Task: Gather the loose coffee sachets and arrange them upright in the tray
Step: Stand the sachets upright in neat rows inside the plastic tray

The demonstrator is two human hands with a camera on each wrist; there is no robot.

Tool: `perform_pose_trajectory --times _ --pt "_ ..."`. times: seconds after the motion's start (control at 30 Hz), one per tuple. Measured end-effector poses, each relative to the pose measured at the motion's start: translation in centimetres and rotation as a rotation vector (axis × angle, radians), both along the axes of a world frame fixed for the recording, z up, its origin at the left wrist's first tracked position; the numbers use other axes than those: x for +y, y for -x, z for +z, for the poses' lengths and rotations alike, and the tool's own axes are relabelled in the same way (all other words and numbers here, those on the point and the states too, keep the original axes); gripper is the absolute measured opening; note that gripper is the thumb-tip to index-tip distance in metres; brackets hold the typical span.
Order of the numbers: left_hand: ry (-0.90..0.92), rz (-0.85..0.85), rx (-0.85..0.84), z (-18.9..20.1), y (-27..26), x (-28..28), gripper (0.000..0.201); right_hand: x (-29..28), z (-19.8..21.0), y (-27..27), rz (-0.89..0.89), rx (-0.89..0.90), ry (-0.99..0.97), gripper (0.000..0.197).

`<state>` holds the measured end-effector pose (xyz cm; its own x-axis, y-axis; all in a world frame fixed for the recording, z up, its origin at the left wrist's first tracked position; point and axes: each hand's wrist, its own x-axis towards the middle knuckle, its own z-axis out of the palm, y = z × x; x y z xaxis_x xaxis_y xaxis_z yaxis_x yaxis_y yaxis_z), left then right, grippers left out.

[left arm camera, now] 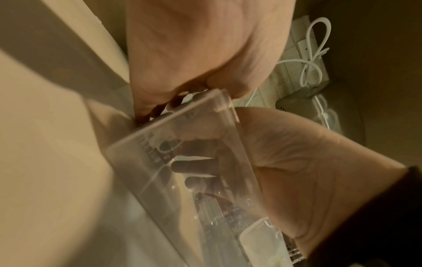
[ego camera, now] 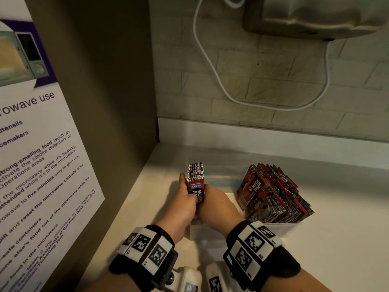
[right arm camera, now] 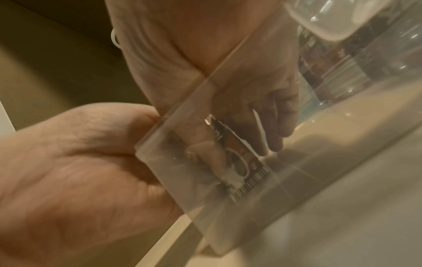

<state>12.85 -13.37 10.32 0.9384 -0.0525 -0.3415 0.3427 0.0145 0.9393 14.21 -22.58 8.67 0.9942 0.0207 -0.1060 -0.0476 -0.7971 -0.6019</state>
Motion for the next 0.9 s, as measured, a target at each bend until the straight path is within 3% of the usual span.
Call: perform_pose_trajectory --times 0.2,0.4,0.5,0.6,0.7,0.77,0.8,0.9 --pt "-0.013 0.003 0.001 -0.2 -0.1 0.0 0.077 0.0 0.2 0.2 -0.022 0.003 -0.014 0.033" --pt "0.093 0.004 -0.005 0.2 0.3 0.4 0.079 -0.3 1.2 0.7 -0.045 -0.006 0.001 0.035" --pt "0.136 0.04 -0.062 0.8 0.7 0.9 0.077 -0.6 2.9 1.3 -0.047 0.002 -0.018 0.051" --pt "0.078 0.146 -0.223 1.7 1.1 1.4 0.064 -1.5 5.5 2.5 -0.043 -0.075 -0.075 0.069" --pt "-0.194 0.21 -0.604 2.6 2.4 1.1 0.063 -3.8 8.5 3.8 -0.082 -0.254 -0.22 0.061" --pt "-0.27 0.105 -0.774 3.2 3.6 0.0 0.065 -6.1 10.2 4.2 -0.162 -0.355 -0.326 0.046" --pt "-0.255 0.006 -0.777 3.5 4.0 -0.8 0.068 -7.3 10.8 4.3 -0.206 -0.374 -0.362 0.04" --pt "-0.265 -0.354 -0.531 4.0 3.8 -3.6 0.091 -10.8 11.3 3.7 -0.295 -0.376 -0.307 0.035"
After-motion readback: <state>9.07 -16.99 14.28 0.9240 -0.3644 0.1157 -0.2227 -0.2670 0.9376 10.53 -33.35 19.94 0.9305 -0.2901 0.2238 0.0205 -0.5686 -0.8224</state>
